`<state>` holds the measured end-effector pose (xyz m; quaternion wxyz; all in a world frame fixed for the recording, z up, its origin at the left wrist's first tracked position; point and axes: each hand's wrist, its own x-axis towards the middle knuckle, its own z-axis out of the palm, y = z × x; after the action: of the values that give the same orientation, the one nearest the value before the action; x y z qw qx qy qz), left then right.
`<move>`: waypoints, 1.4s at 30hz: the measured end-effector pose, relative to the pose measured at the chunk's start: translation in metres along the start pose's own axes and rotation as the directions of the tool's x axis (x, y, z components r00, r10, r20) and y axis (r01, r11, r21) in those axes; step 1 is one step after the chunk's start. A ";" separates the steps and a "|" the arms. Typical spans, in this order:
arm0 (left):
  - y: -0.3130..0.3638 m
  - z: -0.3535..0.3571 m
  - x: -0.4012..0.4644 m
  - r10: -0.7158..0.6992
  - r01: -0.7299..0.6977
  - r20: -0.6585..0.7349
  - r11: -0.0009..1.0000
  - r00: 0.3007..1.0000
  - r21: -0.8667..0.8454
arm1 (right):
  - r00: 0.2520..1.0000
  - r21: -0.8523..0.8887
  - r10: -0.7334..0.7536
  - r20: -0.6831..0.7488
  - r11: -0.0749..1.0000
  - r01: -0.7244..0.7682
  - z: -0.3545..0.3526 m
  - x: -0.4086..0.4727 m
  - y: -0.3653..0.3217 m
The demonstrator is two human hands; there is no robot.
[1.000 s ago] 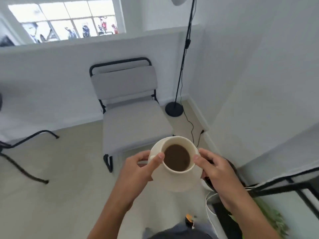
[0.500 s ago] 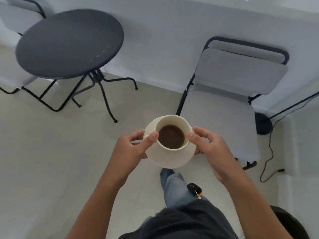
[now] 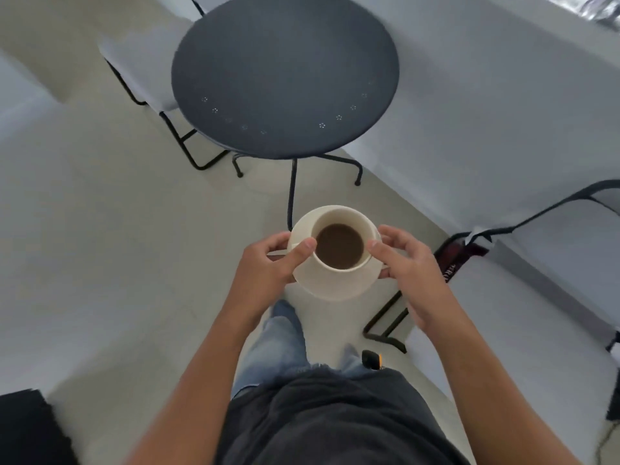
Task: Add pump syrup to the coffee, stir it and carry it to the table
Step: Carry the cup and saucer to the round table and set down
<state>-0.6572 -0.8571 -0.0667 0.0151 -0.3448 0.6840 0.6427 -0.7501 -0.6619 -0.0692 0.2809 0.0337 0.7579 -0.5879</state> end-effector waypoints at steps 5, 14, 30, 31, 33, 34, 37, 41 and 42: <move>0.017 -0.039 0.098 0.003 -0.003 0.026 1.000 1.000 0.001 | 1.000 -0.030 -0.008 -0.011 1.000 0.008 0.049 0.086 -0.033; 0.058 -0.104 0.253 -0.051 0.045 0.083 0.996 0.995 0.082 | 0.991 0.060 0.092 -0.097 0.994 -0.087 0.136 0.211 -0.071; 0.092 -0.065 0.401 -0.261 0.261 -0.017 0.965 0.965 0.011 | 0.981 -0.045 0.192 -0.006 0.980 -0.192 0.128 0.392 -0.107; 0.096 -0.062 0.408 -0.265 0.265 -0.027 0.964 0.964 0.011 | 0.980 -0.061 0.197 0.011 0.979 -0.196 0.125 0.402 -0.110; 0.101 -0.057 0.421 -0.285 0.286 -0.043 0.958 0.957 0.015 | 0.978 -0.104 0.203 0.044 0.975 -0.198 0.122 0.420 -0.115; 0.103 -0.055 0.425 -0.290 0.291 -0.053 0.957 0.956 0.011 | 0.977 -0.119 0.204 0.060 0.973 -0.196 0.121 0.428 -0.117; 0.110 -0.053 0.439 -0.301 0.304 -0.071 0.952 0.951 0.025 | 0.972 -0.135 0.221 0.085 0.969 -0.208 0.121 0.449 -0.123; 0.110 -0.060 0.459 -0.287 0.290 -0.083 0.957 0.954 0.027 | 0.971 -0.120 0.220 0.095 0.971 -0.208 0.128 0.466 -0.132; 0.110 -0.062 0.464 -0.290 0.293 -0.070 0.955 0.954 0.036 | 0.972 -0.122 0.219 0.086 0.970 -0.208 0.130 0.469 -0.134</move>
<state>-1.0381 -1.1293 -0.1751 0.0957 -0.4619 0.6405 0.6059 -1.1451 -0.9524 -0.1909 0.3811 0.0704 0.7668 -0.5116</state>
